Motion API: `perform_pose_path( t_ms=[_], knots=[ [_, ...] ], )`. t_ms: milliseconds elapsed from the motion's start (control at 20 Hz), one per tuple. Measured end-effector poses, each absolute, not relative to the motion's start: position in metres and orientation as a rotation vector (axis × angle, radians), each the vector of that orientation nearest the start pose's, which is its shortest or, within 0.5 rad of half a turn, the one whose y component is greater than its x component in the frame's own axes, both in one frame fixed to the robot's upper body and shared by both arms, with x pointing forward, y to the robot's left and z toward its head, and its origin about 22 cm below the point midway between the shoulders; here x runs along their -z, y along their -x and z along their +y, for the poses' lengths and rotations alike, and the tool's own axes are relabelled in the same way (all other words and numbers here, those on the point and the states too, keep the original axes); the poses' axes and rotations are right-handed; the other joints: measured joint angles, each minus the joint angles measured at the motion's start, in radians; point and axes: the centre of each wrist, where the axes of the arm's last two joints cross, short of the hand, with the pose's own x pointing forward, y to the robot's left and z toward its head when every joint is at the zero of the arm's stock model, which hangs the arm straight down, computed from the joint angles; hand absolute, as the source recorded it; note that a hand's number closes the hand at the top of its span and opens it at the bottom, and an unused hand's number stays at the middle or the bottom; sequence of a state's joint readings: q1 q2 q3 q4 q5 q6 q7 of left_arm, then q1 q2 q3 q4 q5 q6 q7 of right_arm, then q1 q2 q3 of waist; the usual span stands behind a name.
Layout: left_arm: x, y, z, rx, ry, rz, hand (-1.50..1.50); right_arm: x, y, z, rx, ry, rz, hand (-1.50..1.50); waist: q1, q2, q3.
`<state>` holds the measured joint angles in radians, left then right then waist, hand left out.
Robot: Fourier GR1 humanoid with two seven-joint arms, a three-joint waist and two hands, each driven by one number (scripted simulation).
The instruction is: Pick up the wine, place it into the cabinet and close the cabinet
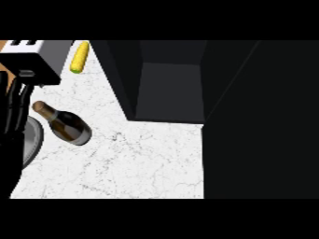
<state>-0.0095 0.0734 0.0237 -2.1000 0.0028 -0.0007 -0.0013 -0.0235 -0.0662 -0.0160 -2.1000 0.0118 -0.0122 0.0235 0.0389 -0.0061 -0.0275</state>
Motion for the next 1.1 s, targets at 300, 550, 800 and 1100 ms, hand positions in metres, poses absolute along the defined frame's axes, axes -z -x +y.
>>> perform_pose_path(
  t_ms=[300, 550, 800, 1100],
  knots=[
    [-0.111, -0.22, 0.235, -0.027, -0.292, -2.074, -1.5, -0.129, -0.196, -0.235, -0.112, -0.006, -2.094, -1.5, -0.038, 0.005, 0.022],
    [-0.102, -0.236, 0.206, -0.24, -0.197, -1.978, -1.5, -0.128, -0.178, -0.23, -0.235, -0.195, -1.987, -1.5, -0.059, 0.006, 0.025],
    [-0.113, -0.245, 0.172, -0.308, -0.163, -1.95, -1.5, -0.147, -0.153, -0.236, -0.271, -0.248, -1.945, -1.5, -0.053, 0.005, 0.027],
    [-0.128, -0.248, 0.142, -0.334, -0.149, -1.945, -1.5, -0.155, -0.147, -0.233, -0.287, -0.257, -1.922, -1.5, -0.046, 0.005, 0.027]
  ],
)
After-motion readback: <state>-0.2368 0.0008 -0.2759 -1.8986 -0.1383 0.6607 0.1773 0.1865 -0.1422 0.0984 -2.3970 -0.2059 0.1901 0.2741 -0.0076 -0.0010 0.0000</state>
